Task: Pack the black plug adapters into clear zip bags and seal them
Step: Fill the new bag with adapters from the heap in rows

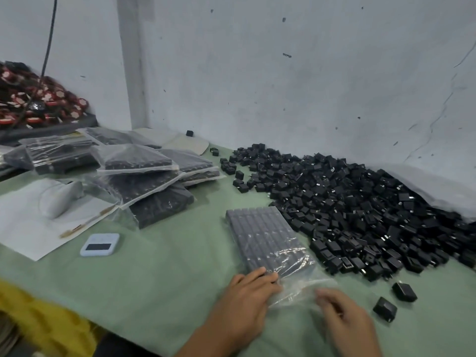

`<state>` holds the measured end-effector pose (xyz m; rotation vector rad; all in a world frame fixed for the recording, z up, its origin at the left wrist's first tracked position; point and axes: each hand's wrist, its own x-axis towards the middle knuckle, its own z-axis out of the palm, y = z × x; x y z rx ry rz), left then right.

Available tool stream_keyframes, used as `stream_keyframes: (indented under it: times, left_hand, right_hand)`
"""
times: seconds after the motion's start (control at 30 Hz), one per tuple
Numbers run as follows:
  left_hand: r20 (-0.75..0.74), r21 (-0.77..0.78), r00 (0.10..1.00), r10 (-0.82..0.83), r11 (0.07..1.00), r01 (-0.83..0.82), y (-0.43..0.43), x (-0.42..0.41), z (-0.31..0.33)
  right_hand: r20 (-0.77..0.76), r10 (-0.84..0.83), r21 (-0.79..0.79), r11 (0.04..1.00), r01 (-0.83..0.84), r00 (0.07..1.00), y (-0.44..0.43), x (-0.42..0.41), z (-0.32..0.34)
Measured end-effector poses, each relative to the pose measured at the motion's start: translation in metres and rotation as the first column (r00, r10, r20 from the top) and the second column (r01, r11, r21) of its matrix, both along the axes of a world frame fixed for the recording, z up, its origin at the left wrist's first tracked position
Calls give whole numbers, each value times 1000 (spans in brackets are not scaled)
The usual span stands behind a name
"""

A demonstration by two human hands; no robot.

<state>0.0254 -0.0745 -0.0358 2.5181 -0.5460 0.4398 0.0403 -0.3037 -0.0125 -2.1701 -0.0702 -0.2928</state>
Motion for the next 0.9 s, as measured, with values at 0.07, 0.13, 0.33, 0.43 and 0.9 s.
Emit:
stream_keyframes:
  times: [0.07, 0.13, 0.33, 0.43, 0.9]
  left_hand:
    - [1, 15, 1000, -8, 1000, 8, 1, 2, -2]
    - [12, 14, 1000, 0, 1000, 0, 0, 1, 0]
    - [66, 29, 997, 29, 999, -31, -3, -5, 4]
    - [33, 33, 999, 35, 999, -37, -2, -1, -1]
    - [79, 98, 994, 78, 992, -85, -7, -4, -3]
  right_hand:
    - [219, -193, -264, 932, 248, 956, -32, 13, 6]
    - [220, -319, -456, 802, 386, 922, -65, 30, 6]
    - [-100, -453, -616, 728, 302, 886, -89, 32, -8]
    - [7, -436, -549, 751, 368, 900, -86, 27, -9]
    - [-18, -281, 16, 959, 281, 960, -54, -18, -8]
